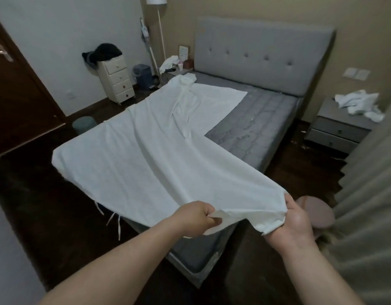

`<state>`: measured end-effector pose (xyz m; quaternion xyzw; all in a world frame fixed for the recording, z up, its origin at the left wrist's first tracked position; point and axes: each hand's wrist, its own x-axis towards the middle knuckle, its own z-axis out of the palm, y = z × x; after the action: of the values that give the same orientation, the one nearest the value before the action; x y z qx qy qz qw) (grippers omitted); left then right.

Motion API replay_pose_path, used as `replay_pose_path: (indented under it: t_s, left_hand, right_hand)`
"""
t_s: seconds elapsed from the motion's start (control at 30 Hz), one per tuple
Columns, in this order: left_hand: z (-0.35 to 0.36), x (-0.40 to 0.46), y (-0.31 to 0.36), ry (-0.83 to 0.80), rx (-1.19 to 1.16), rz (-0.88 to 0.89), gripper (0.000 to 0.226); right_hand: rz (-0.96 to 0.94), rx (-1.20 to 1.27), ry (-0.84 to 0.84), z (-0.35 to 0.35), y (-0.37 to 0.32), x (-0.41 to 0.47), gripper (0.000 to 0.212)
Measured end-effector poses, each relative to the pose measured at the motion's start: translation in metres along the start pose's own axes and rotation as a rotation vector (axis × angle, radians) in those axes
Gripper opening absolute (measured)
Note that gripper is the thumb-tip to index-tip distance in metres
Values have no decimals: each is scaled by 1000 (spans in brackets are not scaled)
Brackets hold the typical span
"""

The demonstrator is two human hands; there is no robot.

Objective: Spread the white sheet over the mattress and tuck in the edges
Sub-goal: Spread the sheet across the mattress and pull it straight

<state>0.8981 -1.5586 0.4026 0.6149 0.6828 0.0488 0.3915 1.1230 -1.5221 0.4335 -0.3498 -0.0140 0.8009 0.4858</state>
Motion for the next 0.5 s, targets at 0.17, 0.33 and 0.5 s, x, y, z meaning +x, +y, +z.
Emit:
replay_pose_path:
  t_s: [0.17,0.33,0.5]
  left_hand:
    - [55,11,7,-69,-24,62,36]
    - [82,-1,15,-80,-52,46,48]
    - [73,-10,33,-55,-53,-33,44]
  right_hand:
    - [-4,26,187,-51,-6,-22,51]
    - [78,62,183,-75,-7,-34,48]
    - [138,25,60,-85,-24,-23,59]
